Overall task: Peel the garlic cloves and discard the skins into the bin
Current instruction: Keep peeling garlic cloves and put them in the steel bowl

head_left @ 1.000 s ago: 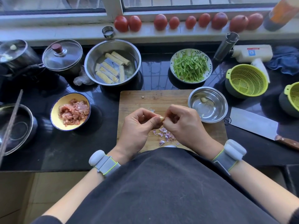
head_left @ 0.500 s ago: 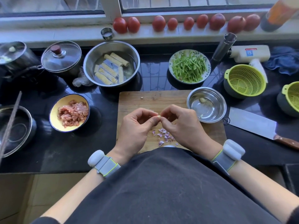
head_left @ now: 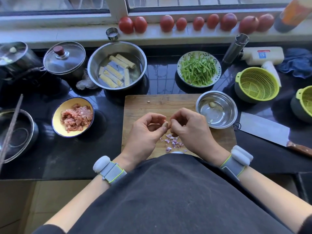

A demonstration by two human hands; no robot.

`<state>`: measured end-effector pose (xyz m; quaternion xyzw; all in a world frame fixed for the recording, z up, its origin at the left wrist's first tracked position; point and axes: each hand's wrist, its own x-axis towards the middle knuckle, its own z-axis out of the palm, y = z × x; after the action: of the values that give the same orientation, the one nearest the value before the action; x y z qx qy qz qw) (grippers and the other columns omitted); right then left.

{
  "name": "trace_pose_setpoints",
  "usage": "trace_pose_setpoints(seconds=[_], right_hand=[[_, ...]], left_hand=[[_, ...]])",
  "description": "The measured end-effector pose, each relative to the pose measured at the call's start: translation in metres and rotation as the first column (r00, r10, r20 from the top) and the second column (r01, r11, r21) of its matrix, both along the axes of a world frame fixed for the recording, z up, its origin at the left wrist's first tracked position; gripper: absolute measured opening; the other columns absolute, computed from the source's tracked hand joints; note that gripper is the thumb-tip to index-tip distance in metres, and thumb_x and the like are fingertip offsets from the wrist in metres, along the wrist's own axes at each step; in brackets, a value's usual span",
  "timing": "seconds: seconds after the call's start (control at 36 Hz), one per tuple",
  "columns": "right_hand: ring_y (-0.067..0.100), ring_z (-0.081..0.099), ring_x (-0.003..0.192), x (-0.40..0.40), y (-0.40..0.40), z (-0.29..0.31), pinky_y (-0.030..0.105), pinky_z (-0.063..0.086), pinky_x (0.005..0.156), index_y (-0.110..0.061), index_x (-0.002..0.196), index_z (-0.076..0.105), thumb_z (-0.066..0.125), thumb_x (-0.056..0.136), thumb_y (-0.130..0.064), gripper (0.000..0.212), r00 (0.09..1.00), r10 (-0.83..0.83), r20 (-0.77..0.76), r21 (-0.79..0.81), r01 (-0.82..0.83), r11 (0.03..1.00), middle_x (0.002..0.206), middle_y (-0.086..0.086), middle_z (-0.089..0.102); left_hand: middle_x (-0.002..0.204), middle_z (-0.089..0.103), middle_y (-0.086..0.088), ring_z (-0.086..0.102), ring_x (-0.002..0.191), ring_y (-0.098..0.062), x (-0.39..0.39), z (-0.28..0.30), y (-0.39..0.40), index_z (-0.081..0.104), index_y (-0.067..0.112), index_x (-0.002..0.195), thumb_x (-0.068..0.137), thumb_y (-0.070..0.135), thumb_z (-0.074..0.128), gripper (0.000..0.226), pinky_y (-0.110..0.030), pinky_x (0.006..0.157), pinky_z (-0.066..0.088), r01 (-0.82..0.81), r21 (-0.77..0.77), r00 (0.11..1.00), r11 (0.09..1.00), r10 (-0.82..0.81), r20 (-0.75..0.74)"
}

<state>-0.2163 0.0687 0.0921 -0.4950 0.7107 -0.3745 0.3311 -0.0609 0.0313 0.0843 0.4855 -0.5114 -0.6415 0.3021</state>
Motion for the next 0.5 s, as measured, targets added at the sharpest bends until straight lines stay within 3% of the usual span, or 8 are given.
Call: trace_pose_setpoints(seconds=[0.08, 0.17, 0.31, 0.5], right_hand=[[0.017, 0.071, 0.063, -0.0042, 0.0007, -0.0039, 0.045, 0.061, 0.065, -0.02, 0.079, 0.07, 0.066, 0.089, -0.012, 0.013, 0.998, -0.024, 0.066, 0.046, 0.021, 0.999, 0.069, -0.001, 0.072], [0.014, 0.071, 0.064, -0.0032, 0.0018, -0.002, 0.043, 0.061, 0.068, -0.022, 0.08, 0.074, 0.069, 0.089, -0.017, 0.011, 0.998, 0.003, 0.062, 0.062, -0.007, 0.998, 0.07, -0.003, 0.073], [0.009, 0.068, 0.062, 0.0006, 0.0018, 0.0044, 0.035, 0.058, 0.069, -0.019, 0.082, 0.078, 0.073, 0.087, -0.02, 0.007, 0.997, 0.05, -0.051, 0.042, -0.048, 0.998, 0.064, -0.008, 0.071], [0.008, 0.067, 0.061, -0.0047, 0.002, 0.0054, 0.032, 0.057, 0.066, -0.019, 0.086, 0.079, 0.072, 0.089, -0.022, 0.008, 0.975, 0.14, -0.17, 0.034, -0.137, 0.99, 0.063, -0.007, 0.07]], left_hand=[[0.098, 0.073, -0.016, 0.074, 0.095, -0.028, 0.0005, 0.0024, -0.0006, 0.066, 0.001, 0.106, 0.086, -0.001, 0.075, 0.022, -0.039, 0.09, 0.058, -0.057, 0.044, 0.997, 0.997, 0.06, -0.055], [0.1, 0.072, -0.02, 0.073, 0.093, -0.03, 0.0009, 0.0036, -0.0002, 0.066, 0.0, 0.105, 0.085, 0.0, 0.077, 0.023, -0.038, 0.09, 0.058, -0.073, 0.037, 0.996, 0.997, 0.075, -0.053], [0.089, 0.074, -0.005, 0.071, 0.085, -0.016, 0.0011, 0.003, -0.0002, 0.069, 0.01, 0.091, 0.08, -0.001, 0.08, 0.019, -0.034, 0.084, 0.059, -0.025, -0.021, 1.0, 0.999, 0.025, 0.008], [0.089, 0.076, -0.008, 0.074, 0.086, -0.021, 0.0037, 0.0018, 0.0008, 0.073, 0.007, 0.091, 0.078, 0.005, 0.083, 0.017, -0.04, 0.085, 0.061, 0.03, -0.148, 0.994, 0.989, -0.014, 0.107]])
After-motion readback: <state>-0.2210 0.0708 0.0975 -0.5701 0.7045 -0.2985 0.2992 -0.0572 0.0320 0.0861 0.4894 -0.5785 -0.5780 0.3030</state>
